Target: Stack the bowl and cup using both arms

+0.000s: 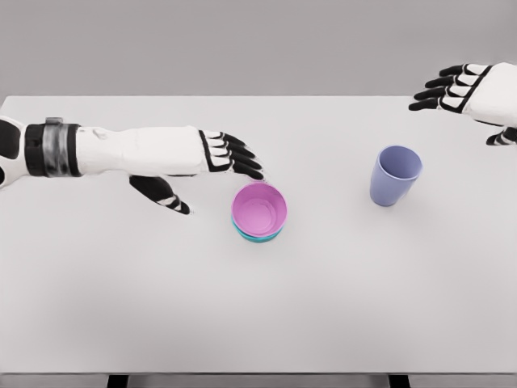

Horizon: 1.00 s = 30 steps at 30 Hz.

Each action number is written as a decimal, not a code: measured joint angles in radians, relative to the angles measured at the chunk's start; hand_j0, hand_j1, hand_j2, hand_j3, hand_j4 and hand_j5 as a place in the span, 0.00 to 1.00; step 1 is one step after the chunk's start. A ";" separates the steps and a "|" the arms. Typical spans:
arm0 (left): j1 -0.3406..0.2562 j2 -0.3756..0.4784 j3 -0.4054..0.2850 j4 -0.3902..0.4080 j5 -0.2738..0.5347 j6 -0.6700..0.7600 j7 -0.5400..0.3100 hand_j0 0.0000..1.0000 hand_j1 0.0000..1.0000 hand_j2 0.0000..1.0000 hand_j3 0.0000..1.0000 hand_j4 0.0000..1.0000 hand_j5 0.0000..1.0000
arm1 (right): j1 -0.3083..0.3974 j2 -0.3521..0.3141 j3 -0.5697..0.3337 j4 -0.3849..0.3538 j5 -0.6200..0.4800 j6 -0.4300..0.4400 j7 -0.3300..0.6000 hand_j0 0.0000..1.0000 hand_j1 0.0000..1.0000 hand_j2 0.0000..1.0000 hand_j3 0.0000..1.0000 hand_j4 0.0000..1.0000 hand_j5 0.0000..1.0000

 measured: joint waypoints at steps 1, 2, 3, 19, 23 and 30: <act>0.015 0.035 0.009 0.002 0.076 -0.012 0.000 1.00 1.00 1.00 1.00 1.00 1.00 | 0.000 -0.006 0.023 0.002 0.003 0.000 0.000 1.00 1.00 1.00 1.00 1.00 1.00; 0.028 0.065 0.016 0.004 0.139 -0.020 0.000 1.00 1.00 1.00 1.00 1.00 1.00 | -0.002 -0.008 0.046 0.003 0.007 0.000 0.000 1.00 1.00 1.00 1.00 1.00 1.00; 0.059 0.088 0.022 0.006 0.184 -0.026 0.000 1.00 1.00 1.00 1.00 1.00 1.00 | 0.000 -0.007 0.067 0.005 0.018 0.000 0.000 1.00 1.00 1.00 1.00 1.00 1.00; 0.318 0.166 0.244 0.054 0.278 -0.041 0.000 1.00 1.00 1.00 1.00 1.00 1.00 | -0.095 0.114 0.240 0.101 0.124 0.000 0.000 1.00 1.00 1.00 1.00 1.00 1.00; 0.318 0.169 0.249 0.055 0.275 -0.041 0.000 1.00 1.00 1.00 1.00 1.00 1.00 | -0.107 0.120 0.267 0.104 0.127 0.000 0.000 1.00 1.00 1.00 1.00 1.00 1.00; 0.318 0.167 0.253 0.054 0.270 -0.041 0.000 1.00 1.00 1.00 1.00 1.00 1.00 | -0.136 0.140 0.317 0.143 0.167 0.000 0.000 1.00 1.00 1.00 1.00 1.00 1.00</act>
